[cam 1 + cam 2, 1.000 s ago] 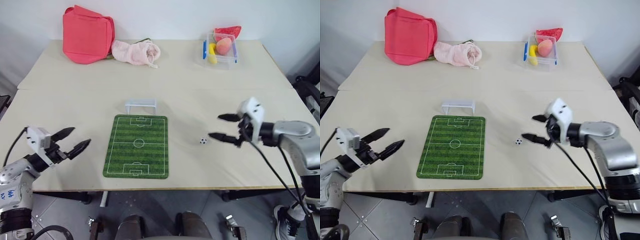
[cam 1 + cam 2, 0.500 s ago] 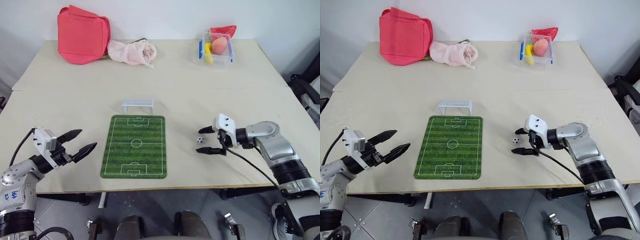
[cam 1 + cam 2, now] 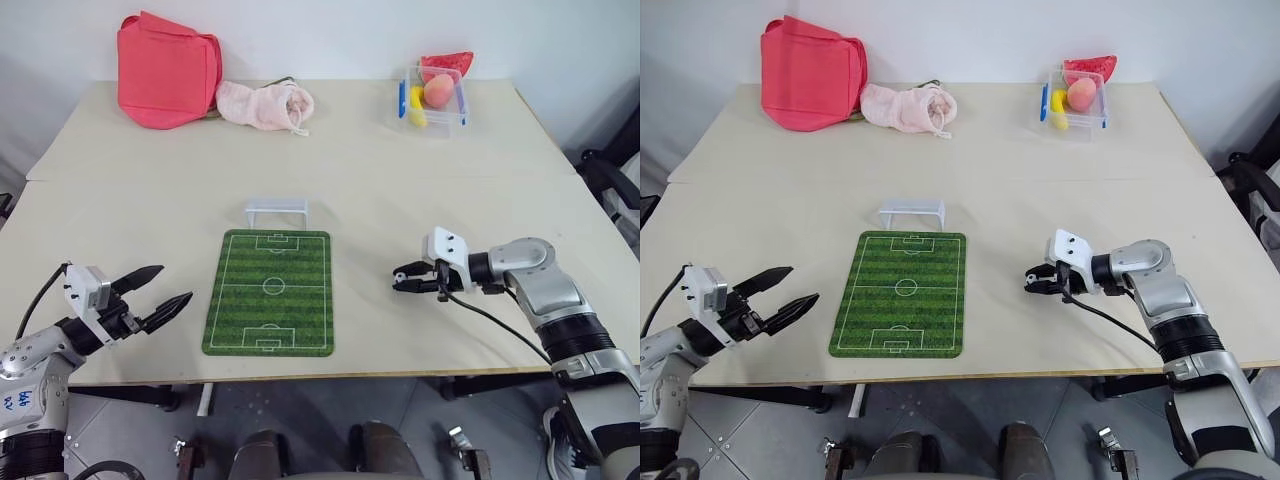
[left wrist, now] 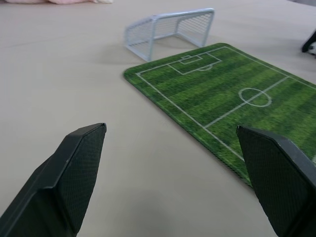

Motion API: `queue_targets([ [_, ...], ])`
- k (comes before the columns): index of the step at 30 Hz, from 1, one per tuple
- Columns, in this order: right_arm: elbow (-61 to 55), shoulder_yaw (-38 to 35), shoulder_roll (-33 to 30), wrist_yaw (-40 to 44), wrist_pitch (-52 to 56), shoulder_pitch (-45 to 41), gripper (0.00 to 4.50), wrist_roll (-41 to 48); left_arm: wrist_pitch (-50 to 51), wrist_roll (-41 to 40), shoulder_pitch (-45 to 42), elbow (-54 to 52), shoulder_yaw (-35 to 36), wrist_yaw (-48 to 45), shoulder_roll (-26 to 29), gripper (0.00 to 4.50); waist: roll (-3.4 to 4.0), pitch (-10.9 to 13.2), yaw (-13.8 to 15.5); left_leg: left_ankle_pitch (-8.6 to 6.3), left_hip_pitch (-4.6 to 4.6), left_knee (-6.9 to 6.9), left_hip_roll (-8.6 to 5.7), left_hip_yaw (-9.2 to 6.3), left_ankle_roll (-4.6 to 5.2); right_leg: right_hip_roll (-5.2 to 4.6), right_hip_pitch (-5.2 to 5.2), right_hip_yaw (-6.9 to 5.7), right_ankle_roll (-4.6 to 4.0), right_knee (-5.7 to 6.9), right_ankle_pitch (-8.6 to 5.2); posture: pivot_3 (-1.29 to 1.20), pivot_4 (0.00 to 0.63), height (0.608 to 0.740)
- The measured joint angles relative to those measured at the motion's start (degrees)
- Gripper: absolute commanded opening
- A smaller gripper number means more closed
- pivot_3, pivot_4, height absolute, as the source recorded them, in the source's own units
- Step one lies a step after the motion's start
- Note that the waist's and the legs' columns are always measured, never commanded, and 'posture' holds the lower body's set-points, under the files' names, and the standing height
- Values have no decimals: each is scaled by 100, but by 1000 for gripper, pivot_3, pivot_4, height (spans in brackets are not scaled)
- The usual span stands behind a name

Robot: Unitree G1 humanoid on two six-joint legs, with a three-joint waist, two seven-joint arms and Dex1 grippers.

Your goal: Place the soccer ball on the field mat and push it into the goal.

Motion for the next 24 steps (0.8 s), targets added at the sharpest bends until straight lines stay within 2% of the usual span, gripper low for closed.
queue_targets([
  [6,-2038,-231,529,-391,1904,-247,864,934,-117,-3,-33,75,-74,-570,64,4500,2,1,-8,-2,-1,-2,7,-4,-5,3,-4,-3,-2,6,-1,0,150,740],
  [10,-3051,417,673,-537,2728,-400,864,956,-294,2,-125,299,-226,-1030,72,4500,-4,-2,35,-8,-5,0,0,-11,1,1,-4,-10,-4,6,0,0,150,740],
  [13,-3319,1014,903,-684,3077,-411,864,825,-400,0,-131,450,-287,-1370,73,4500,-4,-2,40,-12,-20,11,-3,-13,5,-1,-11,-13,-4,6,1,0,150,740],
  [19,-3361,2123,1907,-1117,3367,-654,864,438,-626,-45,-110,467,-459,-2332,228,4500,-5,-3,-46,-12,-26,16,2,-7,1,6,-32,-14,-6,24,0,0,150,740],
  [24,-2979,2544,2173,-1305,3276,-699,864,91,-616,-42,137,468,-538,-2636,328,4500,-7,-3,-103,-14,-34,28,-1,-12,4,2,-32,-14,-6,24,0,0,150,740],
])
